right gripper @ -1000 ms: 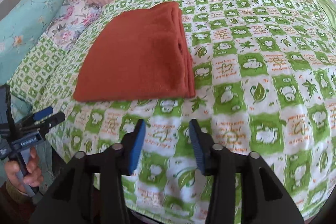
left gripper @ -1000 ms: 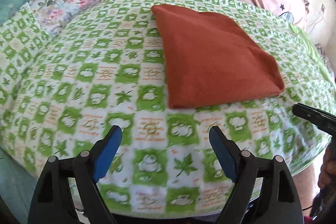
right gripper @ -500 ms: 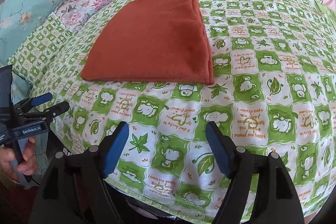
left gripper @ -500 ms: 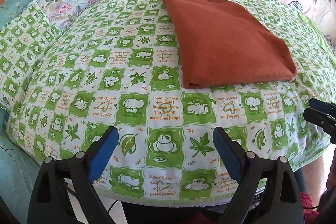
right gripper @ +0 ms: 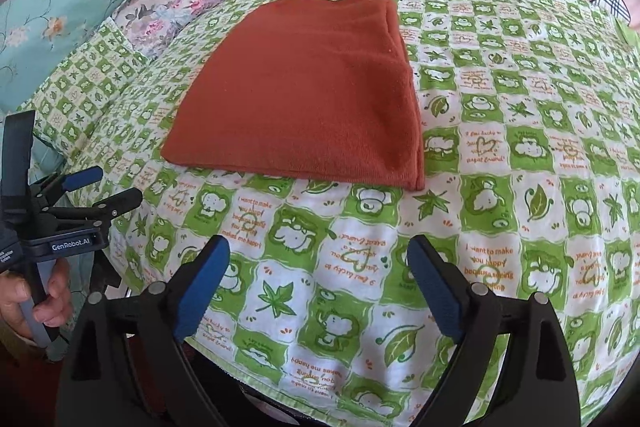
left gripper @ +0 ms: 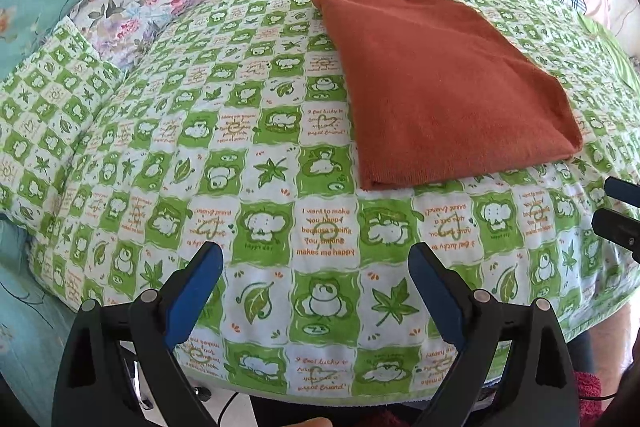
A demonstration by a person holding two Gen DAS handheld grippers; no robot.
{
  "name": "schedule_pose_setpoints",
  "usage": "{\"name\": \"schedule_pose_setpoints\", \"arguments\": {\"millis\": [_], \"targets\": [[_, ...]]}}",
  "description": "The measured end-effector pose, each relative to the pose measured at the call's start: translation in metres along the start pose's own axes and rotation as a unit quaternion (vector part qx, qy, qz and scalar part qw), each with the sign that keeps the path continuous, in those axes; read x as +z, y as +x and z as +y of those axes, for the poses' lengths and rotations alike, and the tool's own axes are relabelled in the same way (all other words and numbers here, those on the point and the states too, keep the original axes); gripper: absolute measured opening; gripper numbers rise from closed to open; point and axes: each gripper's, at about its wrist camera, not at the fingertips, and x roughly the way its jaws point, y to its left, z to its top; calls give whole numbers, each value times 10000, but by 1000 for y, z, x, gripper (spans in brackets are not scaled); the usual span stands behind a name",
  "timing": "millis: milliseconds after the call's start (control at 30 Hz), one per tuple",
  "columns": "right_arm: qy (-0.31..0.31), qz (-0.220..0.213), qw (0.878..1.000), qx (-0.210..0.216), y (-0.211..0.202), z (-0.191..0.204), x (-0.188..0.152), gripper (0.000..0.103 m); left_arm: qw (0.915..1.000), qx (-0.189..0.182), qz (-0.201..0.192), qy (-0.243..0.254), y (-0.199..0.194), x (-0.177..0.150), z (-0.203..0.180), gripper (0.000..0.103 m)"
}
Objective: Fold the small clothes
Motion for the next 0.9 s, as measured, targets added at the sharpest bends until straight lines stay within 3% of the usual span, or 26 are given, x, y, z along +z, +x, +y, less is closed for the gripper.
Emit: {"name": "schedule_pose_setpoints", "arguments": {"millis": [233,900], "targets": [[-80,-70,9999,27,1,3,15,97,9998,60,-187,-12,-3,14,2,102],[-53,-126,9998,115,16,-4,63,103,9993,49,-352,-140,4,57,5,102]]}}
